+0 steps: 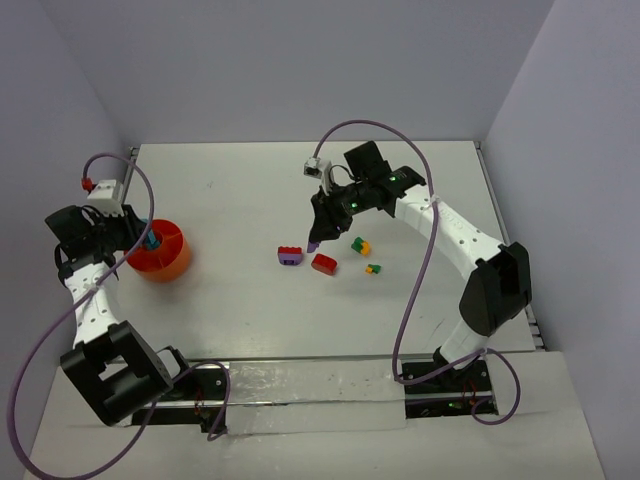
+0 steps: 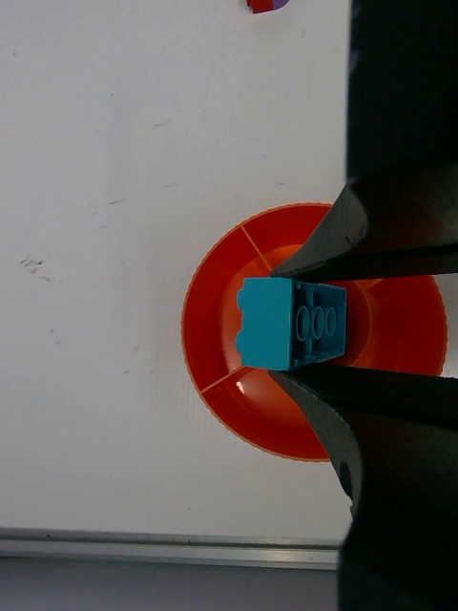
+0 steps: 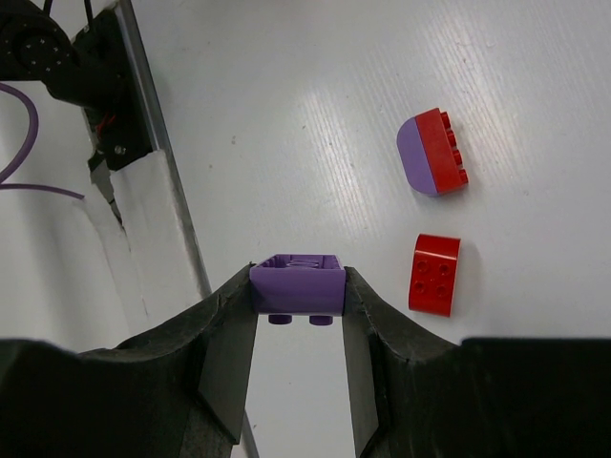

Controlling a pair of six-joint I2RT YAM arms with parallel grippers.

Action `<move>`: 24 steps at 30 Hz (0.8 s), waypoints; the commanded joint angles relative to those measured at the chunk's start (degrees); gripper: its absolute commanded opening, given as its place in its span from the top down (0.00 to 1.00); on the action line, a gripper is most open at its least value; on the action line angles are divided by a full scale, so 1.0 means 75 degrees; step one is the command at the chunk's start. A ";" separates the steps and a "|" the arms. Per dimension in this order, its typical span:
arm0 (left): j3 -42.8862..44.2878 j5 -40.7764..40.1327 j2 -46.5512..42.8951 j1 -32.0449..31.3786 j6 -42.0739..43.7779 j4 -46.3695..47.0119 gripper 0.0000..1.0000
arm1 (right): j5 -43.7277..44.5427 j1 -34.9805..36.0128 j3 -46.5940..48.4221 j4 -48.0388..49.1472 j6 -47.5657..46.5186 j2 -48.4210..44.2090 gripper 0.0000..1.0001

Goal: Sort the legos into containers by color

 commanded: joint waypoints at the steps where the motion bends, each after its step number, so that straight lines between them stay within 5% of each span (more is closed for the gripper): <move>1: -0.0050 -0.0015 0.0126 0.0041 -0.0046 0.0520 0.88 | -0.0033 -0.0026 0.0235 0.0244 0.0010 0.0077 1.00; 6: -0.0111 -0.0018 0.0187 0.0053 -0.0031 0.0574 0.74 | -0.0003 -0.0015 0.0297 0.0221 0.0036 0.0151 1.00; 13: -0.0011 0.0103 0.0067 0.0053 -0.0119 0.0542 0.28 | 0.0061 -0.0026 0.0399 0.0222 0.0117 0.0206 1.00; 24: 0.0926 0.1167 -0.0261 0.0053 -0.0588 0.0393 0.21 | -0.0212 -0.0038 0.0426 0.0954 0.1206 0.0187 1.00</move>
